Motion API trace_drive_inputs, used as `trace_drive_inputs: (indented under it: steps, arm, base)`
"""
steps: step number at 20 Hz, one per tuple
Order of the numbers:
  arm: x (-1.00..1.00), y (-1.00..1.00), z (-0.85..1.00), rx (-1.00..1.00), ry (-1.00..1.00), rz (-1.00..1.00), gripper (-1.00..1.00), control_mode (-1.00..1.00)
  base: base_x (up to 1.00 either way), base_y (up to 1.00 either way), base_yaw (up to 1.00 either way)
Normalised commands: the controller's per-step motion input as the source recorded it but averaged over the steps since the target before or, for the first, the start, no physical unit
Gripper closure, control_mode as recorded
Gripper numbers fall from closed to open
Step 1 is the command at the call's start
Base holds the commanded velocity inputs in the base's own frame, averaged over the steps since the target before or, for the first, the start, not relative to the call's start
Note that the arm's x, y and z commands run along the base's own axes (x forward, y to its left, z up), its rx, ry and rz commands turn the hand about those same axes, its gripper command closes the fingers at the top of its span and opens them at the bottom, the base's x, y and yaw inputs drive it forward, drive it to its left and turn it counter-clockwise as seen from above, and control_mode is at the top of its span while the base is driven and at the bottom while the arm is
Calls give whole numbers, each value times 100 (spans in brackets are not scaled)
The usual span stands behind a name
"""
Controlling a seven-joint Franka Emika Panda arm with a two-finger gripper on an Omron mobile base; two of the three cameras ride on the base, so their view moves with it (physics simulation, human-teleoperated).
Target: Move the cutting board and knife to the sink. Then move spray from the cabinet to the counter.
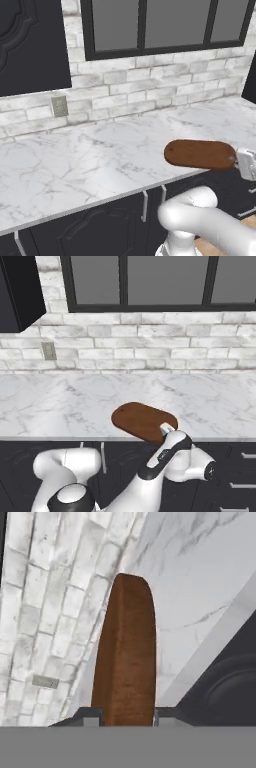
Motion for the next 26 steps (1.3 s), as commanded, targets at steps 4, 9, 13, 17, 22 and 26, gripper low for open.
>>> trace_drive_inputs:
  steps: [4,9,13,17,22,26]
  arm:
    - [-66,6,100,4,-30,0,100,-100]
    - [-59,33,100,3,-31,0,100,-100]
    - [-47,57,100,4,-30,0,100,-100]
    - [-20,68,86,1,-28,0,100,-100]
    - [0,16,14,4,-6,-6,100,-100]
    - [0,0,0,0,0,0,100,-100]
  base:
    - [0,0,0]
    - [0,0,0]
    - [0,0,0]
    - [0,0,0]
    - [0,0,0]
    - [0,0,0]
